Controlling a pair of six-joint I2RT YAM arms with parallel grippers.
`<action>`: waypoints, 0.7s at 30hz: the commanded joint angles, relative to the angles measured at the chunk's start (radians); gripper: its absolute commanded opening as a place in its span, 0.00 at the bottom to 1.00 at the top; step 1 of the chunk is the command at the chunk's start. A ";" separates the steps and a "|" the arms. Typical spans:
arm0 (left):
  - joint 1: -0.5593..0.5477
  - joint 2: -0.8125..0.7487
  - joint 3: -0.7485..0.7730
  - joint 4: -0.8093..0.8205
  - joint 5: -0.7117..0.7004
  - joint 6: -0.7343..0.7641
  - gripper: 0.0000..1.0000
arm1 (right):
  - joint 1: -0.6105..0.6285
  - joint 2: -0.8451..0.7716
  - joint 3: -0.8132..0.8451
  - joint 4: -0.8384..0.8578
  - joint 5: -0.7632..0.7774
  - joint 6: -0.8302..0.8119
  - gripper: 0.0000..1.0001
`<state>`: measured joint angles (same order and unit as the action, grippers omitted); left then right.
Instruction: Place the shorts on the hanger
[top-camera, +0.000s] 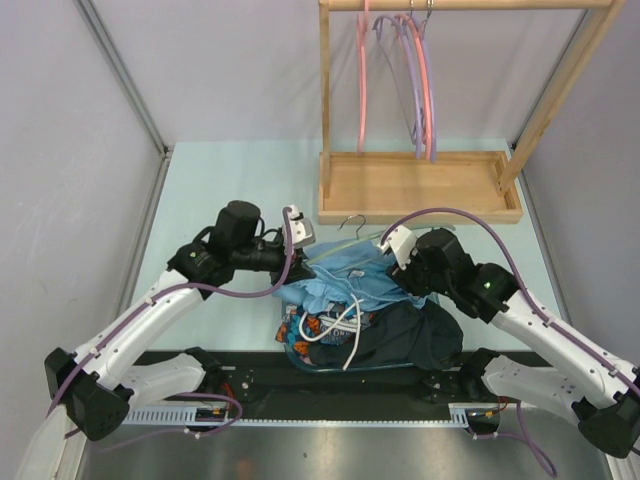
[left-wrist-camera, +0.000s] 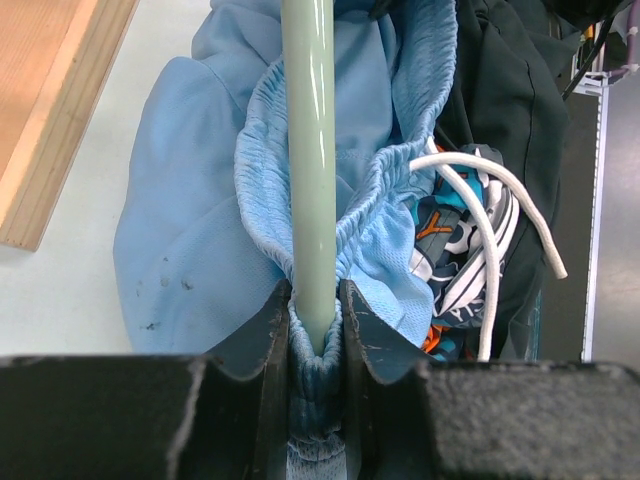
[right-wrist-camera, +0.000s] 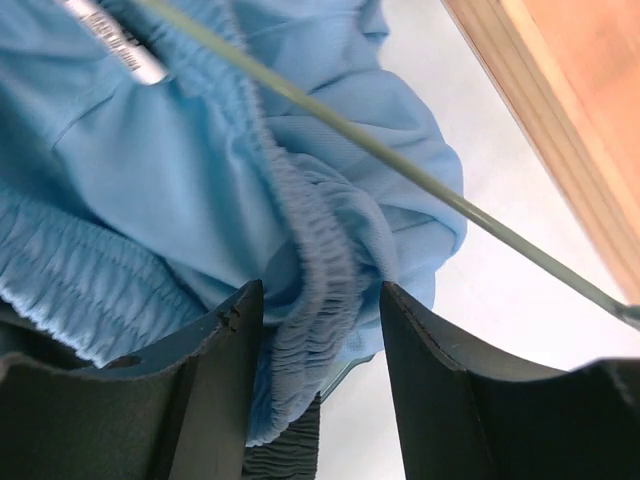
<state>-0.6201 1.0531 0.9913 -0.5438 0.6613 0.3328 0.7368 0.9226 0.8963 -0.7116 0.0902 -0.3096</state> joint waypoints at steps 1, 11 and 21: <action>0.014 -0.022 0.010 0.058 0.040 -0.020 0.00 | 0.033 0.007 -0.002 -0.015 0.064 -0.085 0.53; 0.065 -0.037 0.010 0.030 0.073 0.006 0.00 | -0.079 -0.051 -0.022 -0.074 0.115 -0.144 0.13; 0.217 -0.097 -0.005 -0.128 0.173 0.152 0.00 | -0.390 -0.185 -0.022 -0.109 -0.054 -0.272 0.00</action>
<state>-0.4835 1.0103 0.9890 -0.5770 0.7967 0.3866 0.4957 0.7750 0.8734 -0.7475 0.0307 -0.4812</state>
